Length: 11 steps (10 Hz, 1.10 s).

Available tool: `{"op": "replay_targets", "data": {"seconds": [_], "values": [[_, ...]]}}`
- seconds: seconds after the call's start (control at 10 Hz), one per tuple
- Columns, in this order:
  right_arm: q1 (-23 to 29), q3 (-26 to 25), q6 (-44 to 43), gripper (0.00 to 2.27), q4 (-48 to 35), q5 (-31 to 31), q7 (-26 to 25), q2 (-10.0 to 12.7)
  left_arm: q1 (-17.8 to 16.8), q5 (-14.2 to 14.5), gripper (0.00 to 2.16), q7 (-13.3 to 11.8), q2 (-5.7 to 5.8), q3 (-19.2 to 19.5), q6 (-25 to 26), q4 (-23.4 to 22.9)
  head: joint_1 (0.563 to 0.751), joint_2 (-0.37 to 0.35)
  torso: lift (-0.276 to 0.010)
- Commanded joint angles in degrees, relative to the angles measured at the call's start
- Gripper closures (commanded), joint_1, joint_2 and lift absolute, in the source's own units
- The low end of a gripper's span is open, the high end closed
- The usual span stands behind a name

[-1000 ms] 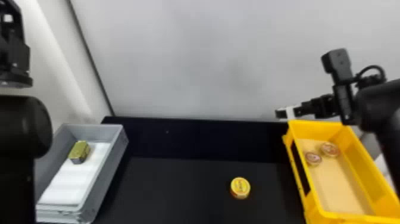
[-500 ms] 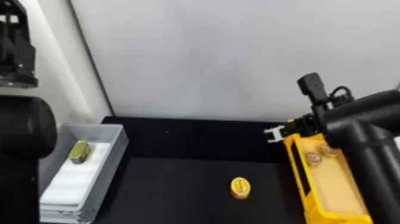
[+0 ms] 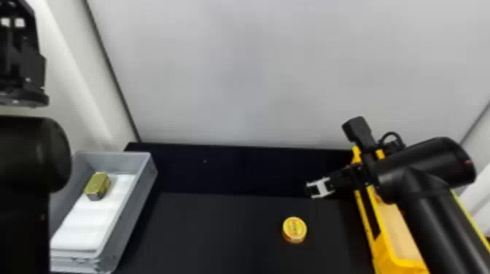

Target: Pick up the round yellow can and place it in the yellow rectangular box

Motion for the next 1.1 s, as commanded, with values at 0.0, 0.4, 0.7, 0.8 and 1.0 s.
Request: {"op": "replay_targets", "data": {"seconds": [0.0, 0.4, 0.7, 0.8, 1.0], "values": [[0.0, 0.4, -3.6, 0.1, 4.8, -1.8, -0.4, 0.7, 0.0, 0.0, 0.13, 0.1, -0.15, 0.0, -0.3, 0.3, 0.663, 0.054, -0.01], [-1.8, 0.9, -9.7, 0.1, 14.0, -3.8, -3.3, 2.5, -0.3, 0.0, 0.13, 0.1, -0.42, -0.4, -0.9, 0.9, 0.663, 0.054, -0.01], [-3.4, 3.3, -14.1, 0.11, 20.1, -4.8, -5.4, 3.0, -0.5, 0.0, 0.13, 0.2, -0.59, -0.7, -1.7, 1.5, 0.663, 0.054, -0.01], [-3.9, 4.2, -15.3, 0.11, 21.7, -5.6, -6.6, 3.2, -0.5, 0.1, 0.13, 0.3, -0.68, -0.8, -2.0, 1.6, 0.663, 0.054, -0.01], [-4.6, 5.6, -17.8, 0.11, 24.8, -6.3, -8.0, 3.7, -0.6, 0.1, 0.13, 0.3, -0.77, -1.0, -2.2, 1.8, 0.663, 0.054, -0.01]]}}
